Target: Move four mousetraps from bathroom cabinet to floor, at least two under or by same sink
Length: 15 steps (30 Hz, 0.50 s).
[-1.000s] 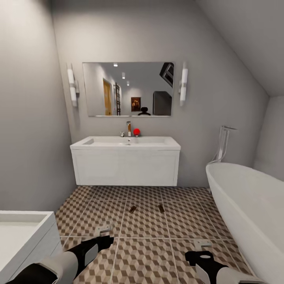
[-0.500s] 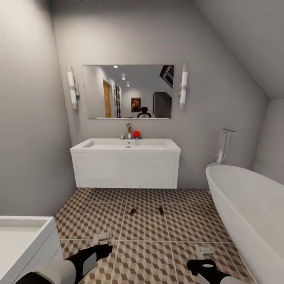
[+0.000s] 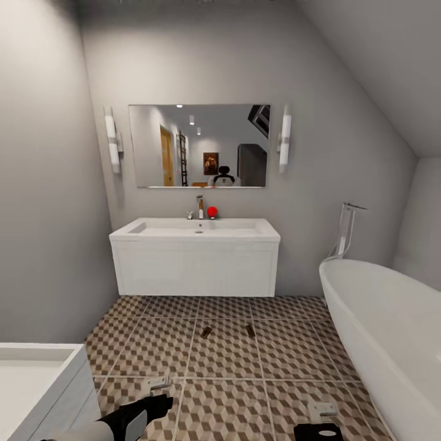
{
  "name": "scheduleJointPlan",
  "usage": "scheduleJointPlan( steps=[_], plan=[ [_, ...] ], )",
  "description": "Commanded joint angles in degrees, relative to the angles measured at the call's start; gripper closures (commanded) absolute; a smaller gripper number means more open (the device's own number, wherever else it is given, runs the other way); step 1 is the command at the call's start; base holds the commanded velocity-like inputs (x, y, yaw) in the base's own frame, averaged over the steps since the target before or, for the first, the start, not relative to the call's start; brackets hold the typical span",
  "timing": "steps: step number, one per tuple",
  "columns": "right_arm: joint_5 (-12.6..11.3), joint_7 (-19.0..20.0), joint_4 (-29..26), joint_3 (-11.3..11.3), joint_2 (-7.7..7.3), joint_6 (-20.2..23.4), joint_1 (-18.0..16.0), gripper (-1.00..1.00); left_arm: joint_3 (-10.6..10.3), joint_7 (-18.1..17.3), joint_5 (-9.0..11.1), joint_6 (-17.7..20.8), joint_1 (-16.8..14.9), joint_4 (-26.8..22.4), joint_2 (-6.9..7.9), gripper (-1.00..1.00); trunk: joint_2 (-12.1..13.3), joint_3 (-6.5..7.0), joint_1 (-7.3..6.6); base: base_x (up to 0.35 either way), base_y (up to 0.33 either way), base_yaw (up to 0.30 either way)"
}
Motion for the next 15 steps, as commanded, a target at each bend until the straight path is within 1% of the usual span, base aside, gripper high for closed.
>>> scheduleJointPlan(
  steps=[1, 15],
  plan=[
    [0.48, -0.19, 0.17, -0.17, 0.01, -0.26, 0.23, -1.0, -0.49, 0.12, 0.51, -0.1, 0.28, -0.02, 0.0, -1.0, 0.38, 0.12, -0.23, 0.0, 0.0, 0.0],
    [0.46, -0.19, 0.2, -0.17, 0.05, -0.27, 3.49, -1.0, -0.54, 0.04, 0.37, -0.82, 4.36, 0.0, -0.08, -1.0, 6.0, 2.64, -3.31, 0.0, 0.0, 0.0]
  ],
)
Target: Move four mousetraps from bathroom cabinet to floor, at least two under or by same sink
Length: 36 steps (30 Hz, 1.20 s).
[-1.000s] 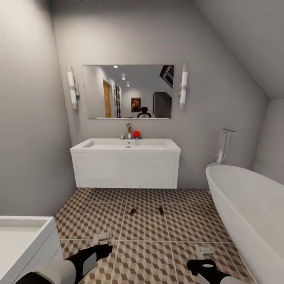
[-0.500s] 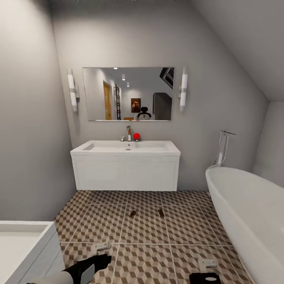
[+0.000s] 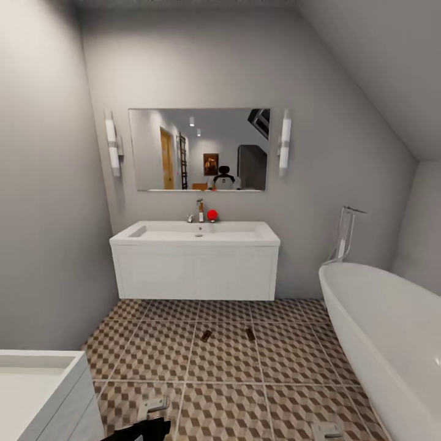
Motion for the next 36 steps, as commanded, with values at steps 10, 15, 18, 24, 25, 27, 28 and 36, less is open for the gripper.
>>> scheduleJointPlan(
  steps=[10, 15, 18, 24, 25, 27, 28, 36],
  plan=[
    [0.42, -0.17, 0.2, -0.17, -0.01, -0.24, 1.98, -1.0, -0.44, 0.1, 0.55, -0.1, 2.36, 0.0, 0.05, -1.0, 3.99, 1.74, -2.21, 0.0, 0.0, 0.0],
    [0.38, -0.16, 0.2, -0.17, -0.02, -0.15, 2.49, -1.0, -0.43, 0.1, 0.57, -0.11, 3.16, 0.0, 0.06, -1.0, 6.0, 2.64, -3.31, 0.0, 0.0, 0.0],
    [0.36, -0.13, 0.21, -0.17, -0.02, -0.12, 2.87, -1.0, -0.46, 0.1, 0.6, -0.08, 3.5, 0.0, 0.07, -1.0, 7.2, 3.17, -3.97, 0.0, 0.0, 0.0],
    [0.35, -0.12, 0.21, -0.17, -0.02, -0.15, 4.39, -1.0, -0.44, 0.1, 0.64, -0.04, 4.03, 0.0, 0.1, -1.0, 9.61, 4.25, -5.28, 0.0, 0.0, 0.0],
    [0.35, -0.11, 0.21, -0.17, -0.02, -0.16, 4.62, -1.0, -0.43, 0.1, 0.64, -0.03, 4.15, 0.0, 0.15, -1.0, 10.01, 4.43, -5.5, 0.0, 0.0, 0.0],
    [0.35, -0.11, 0.21, -0.17, -0.02, -0.16, 4.85, -1.0, -0.43, 0.1, 0.64, -0.03, 4.27, 0.0, 0.2, -1.0, 10.81, 4.79, -5.94, 0.0, 0.0, 0.0],
    [0.35, -0.11, 0.21, -0.17, -0.02, -0.17, 5.05, -1.0, -0.43, 0.1, 0.64, -0.03, 4.39, 0.0, 0.26, -1.0, 11.21, 4.97, -6.16, 0.0, 0.0, 0.0],
    [0.35, -0.11, 0.21, -0.17, -0.08, -0.18, 6.3, -1.0, -0.43, 0.1, 0.65, -0.01, 5.62, 0.0, 0.85, -1.0, 14.42, 6.41, -7.92, 0.0, 0.0, 0.0]
  ],
)
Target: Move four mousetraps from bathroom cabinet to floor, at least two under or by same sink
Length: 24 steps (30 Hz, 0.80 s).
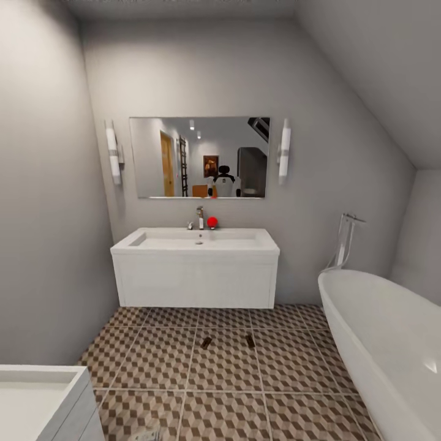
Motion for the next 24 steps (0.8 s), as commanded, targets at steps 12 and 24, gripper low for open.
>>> scheduleJointPlan(
  steps=[12, 24],
  plan=[
    [0.45, -0.18, 0.18, -0.17, -0.02, -0.21, 1.51, -1.0, -0.49, 0.11, 0.5, -0.07, 2.56, 0.0, 0.25, -1.0, 4.79, 2.1, -2.65, 0.0, 0.0, 0.0],
    [0.53, -0.18, 0.18, -0.17, -0.03, -0.27, 3.83, -1.0, -0.54, 0.11, 0.35, -0.19, 5.66, 0.0, 0.22, -1.0, 9.6, 4.25, -5.28, 0.0, 0.0, 0.0]
  ],
)
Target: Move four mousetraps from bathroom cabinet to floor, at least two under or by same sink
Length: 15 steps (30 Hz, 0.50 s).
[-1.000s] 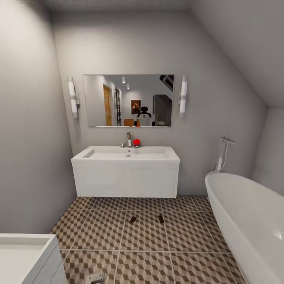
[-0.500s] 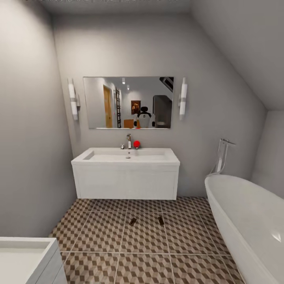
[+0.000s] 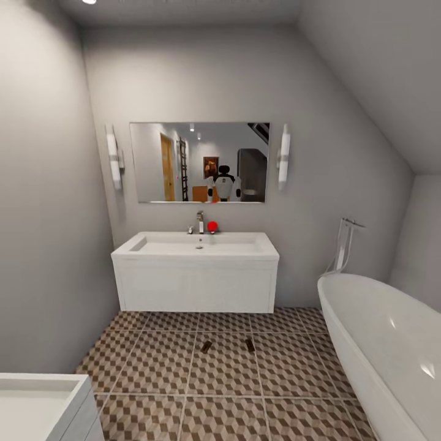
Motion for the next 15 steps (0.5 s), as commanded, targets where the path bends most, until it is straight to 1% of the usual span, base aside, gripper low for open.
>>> scheduleJointPlan(
  steps=[1, 15],
  plan=[
    [0.46, -0.19, 0.18, -0.17, 0.0, -0.28, 0.02, -1.0, -0.49, 0.11, 0.48, -0.04, 0.13, 0.0, -0.02, -1.0, 0.37, 0.12, -0.23, 0.0, 0.0, 0.0],
    [0.47, -0.19, 0.18, -0.17, 0.03, -0.21, 0.37, -1.0, -0.49, 0.07, 0.54, -0.03, 0.92, 0.0, -0.04, -1.0, 5.99, 2.63, -3.3, 0.0, 0.0, 0.0]
  ],
)
